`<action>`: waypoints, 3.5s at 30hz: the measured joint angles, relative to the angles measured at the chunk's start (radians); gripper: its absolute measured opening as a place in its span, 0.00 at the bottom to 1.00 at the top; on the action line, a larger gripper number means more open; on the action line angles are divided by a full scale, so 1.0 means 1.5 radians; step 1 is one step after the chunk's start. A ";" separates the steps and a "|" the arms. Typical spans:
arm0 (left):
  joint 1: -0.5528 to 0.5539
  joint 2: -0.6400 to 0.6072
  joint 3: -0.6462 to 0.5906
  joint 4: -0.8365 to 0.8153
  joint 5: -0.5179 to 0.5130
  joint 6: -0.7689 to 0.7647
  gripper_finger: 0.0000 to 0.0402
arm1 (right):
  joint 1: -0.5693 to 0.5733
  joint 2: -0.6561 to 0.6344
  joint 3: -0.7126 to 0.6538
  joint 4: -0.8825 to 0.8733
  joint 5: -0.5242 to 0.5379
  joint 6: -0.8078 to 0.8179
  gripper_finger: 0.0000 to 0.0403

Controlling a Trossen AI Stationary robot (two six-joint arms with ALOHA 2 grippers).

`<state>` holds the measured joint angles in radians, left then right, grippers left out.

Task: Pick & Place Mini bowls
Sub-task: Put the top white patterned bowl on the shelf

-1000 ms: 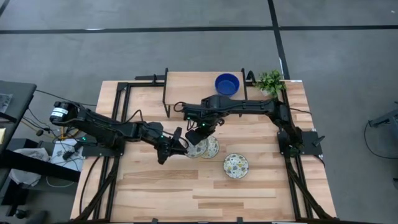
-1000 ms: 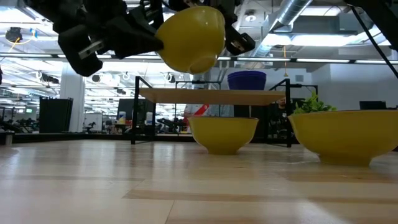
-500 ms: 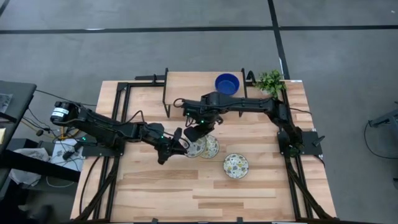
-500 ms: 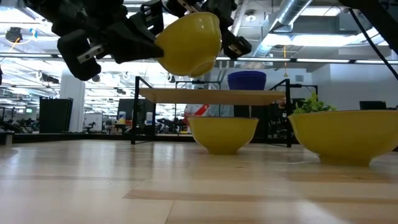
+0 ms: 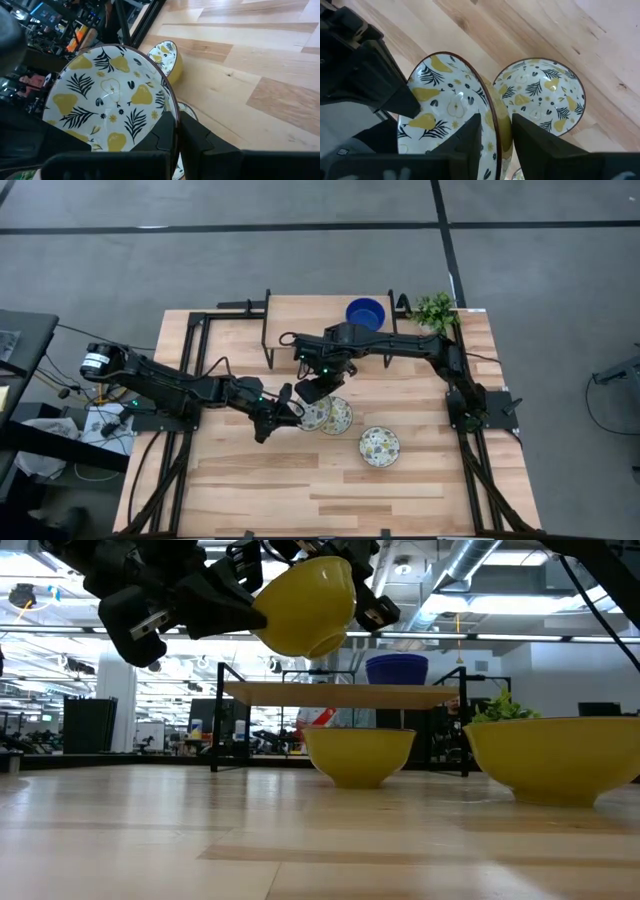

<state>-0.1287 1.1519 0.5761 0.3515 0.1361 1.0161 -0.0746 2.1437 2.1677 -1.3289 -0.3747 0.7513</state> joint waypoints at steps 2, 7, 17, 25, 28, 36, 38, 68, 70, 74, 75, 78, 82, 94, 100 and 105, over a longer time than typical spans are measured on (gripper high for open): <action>0.000 0.000 0.000 -0.002 -0.001 0.000 0.02 | -0.001 0.000 0.005 -0.002 -0.006 0.000 0.26; 0.000 -0.005 0.001 -0.004 -0.004 0.000 0.02 | -0.009 0.001 0.016 -0.004 -0.028 0.000 0.30; 0.001 -0.008 0.002 -0.011 -0.006 0.000 0.02 | -0.017 0.001 0.017 -0.029 -0.038 0.000 0.35; 0.001 -0.012 0.002 -0.020 -0.013 -0.003 0.02 | -0.026 -0.008 0.016 -0.042 -0.036 0.000 0.35; 0.001 -0.015 0.002 -0.027 -0.018 -0.006 0.02 | -0.030 -0.014 0.016 -0.046 -0.035 0.000 0.33; 0.001 -0.016 0.001 -0.042 -0.032 -0.025 0.02 | -0.035 -0.040 0.016 -0.059 -0.028 0.000 0.33; 0.001 -0.019 0.001 -0.044 -0.040 -0.025 0.02 | -0.034 -0.045 0.016 -0.061 -0.027 0.001 0.33; 0.133 -0.066 0.107 -0.151 -0.159 0.065 0.02 | 0.045 -0.225 0.014 -0.157 0.549 -0.147 0.33; 0.165 -0.057 0.130 -0.150 -0.161 0.073 0.02 | 0.046 -0.225 0.013 -0.161 0.548 -0.148 0.33; 0.227 -0.041 0.178 -0.188 -0.161 0.075 0.02 | 0.046 -0.231 -0.010 -0.160 0.567 -0.157 0.33; 0.240 -0.036 0.191 -0.193 -0.161 0.075 0.02 | 0.046 -0.235 -0.026 -0.160 0.579 -0.157 0.33; 0.277 -0.024 0.232 -0.225 -0.161 0.076 0.02 | 0.045 -0.264 -0.092 -0.155 0.601 -0.143 0.33; 0.310 0.007 0.284 -0.283 -0.161 0.076 0.02 | 0.045 -0.335 -0.218 -0.090 0.603 -0.124 0.33; 0.353 0.121 0.429 -0.431 -0.160 0.073 0.02 | 0.074 -0.651 -0.610 0.322 0.548 -0.122 0.33; 0.367 0.153 0.477 -0.504 -0.162 0.068 0.02 | 0.107 -0.761 -0.751 0.474 0.564 -0.116 0.34; 0.367 0.160 0.496 -0.548 -0.183 0.068 0.02 | 0.135 -0.808 -0.835 0.544 0.615 -0.116 0.33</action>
<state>0.4217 1.3926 1.3195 -0.4698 -0.1387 1.1175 0.1275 0.9314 0.9153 -0.5124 0.5474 0.5774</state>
